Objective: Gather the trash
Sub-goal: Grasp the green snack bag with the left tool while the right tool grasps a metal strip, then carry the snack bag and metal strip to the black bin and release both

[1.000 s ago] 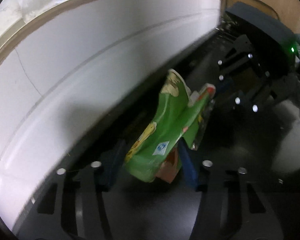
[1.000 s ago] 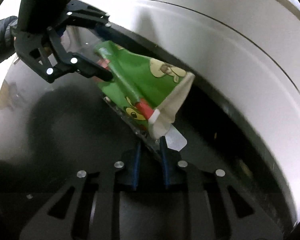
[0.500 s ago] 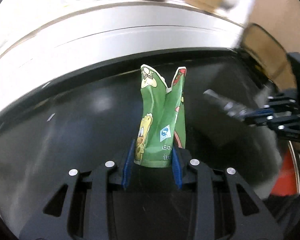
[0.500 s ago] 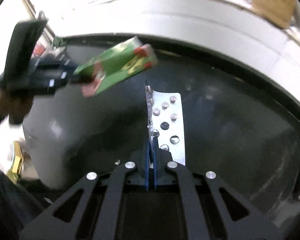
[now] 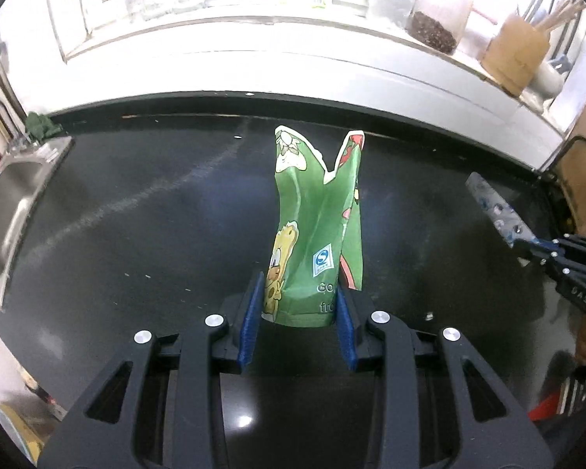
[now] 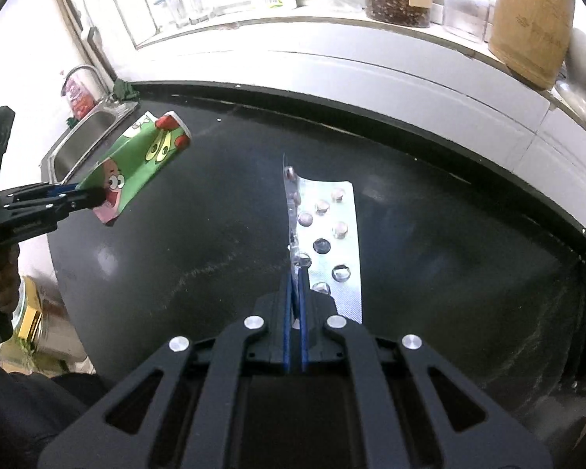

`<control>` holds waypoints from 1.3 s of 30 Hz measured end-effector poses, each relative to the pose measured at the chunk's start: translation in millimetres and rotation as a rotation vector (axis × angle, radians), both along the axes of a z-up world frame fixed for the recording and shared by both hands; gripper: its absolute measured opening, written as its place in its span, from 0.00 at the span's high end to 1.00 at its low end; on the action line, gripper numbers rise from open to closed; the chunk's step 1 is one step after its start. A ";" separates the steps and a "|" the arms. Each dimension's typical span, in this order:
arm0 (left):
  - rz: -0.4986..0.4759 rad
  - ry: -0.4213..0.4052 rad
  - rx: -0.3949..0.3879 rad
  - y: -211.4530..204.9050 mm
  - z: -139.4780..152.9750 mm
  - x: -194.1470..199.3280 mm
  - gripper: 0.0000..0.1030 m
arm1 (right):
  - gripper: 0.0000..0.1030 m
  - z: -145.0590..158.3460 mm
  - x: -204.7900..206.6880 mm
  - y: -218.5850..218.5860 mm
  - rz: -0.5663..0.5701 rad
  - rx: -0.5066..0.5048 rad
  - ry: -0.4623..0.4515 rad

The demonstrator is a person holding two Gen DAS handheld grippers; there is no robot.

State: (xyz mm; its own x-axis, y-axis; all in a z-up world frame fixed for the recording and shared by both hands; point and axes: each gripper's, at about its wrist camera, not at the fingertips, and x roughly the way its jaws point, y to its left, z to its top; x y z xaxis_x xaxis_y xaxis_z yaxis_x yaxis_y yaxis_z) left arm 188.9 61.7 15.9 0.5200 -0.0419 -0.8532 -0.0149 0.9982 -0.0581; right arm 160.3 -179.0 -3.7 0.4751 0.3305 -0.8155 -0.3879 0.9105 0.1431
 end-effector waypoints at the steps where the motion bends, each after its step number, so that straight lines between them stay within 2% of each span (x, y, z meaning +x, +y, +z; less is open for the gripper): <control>1: -0.003 -0.001 0.002 4.7 -0.9 -0.6 0.67 | 0.96 -2.0 -5.0 -0.8 -0.006 0.001 0.003; 4: -0.003 0.007 0.010 9.9 -6.6 7.3 0.67 | 0.96 -1.8 -9.0 12.6 0.000 0.006 0.015; 10: 0.075 -0.021 0.019 43.7 -3.5 -21.3 0.67 | 0.96 3.1 -4.2 63.3 0.105 0.015 0.016; 13: 0.174 -0.037 0.027 73.1 -0.7 -50.4 0.67 | 0.96 8.2 -1.4 109.3 0.208 0.036 0.019; 17: 0.407 -0.044 0.060 127.8 -3.3 -111.9 0.67 | 0.96 11.1 -8.9 198.1 0.405 0.055 0.034; 20: 0.569 -0.027 0.067 165.4 -11.8 -167.6 0.67 | 0.96 7.0 -32.6 282.1 0.601 0.076 0.081; 25: 0.835 0.036 0.056 218.2 -42.8 -273.0 0.67 | 0.96 -8.2 -90.2 400.0 0.860 0.085 0.168; 28: 0.945 0.073 0.019 243.1 -67.7 -320.3 0.67 | 0.96 -22.5 -128.4 459.6 0.981 0.075 0.220; 31: 1.010 0.096 -0.011 261.1 -90.4 -348.8 0.67 | 0.96 -43.0 -161.8 517.3 1.071 0.041 0.271; 35: 1.078 0.120 -0.065 293.5 -132.5 -375.3 0.67 | 0.96 -72.6 -183.1 564.6 1.104 -0.011 0.303; 39: 1.100 0.122 -0.106 322.1 -170.1 -381.1 0.67 | 0.96 -110.3 -188.3 612.7 1.099 -0.077 0.347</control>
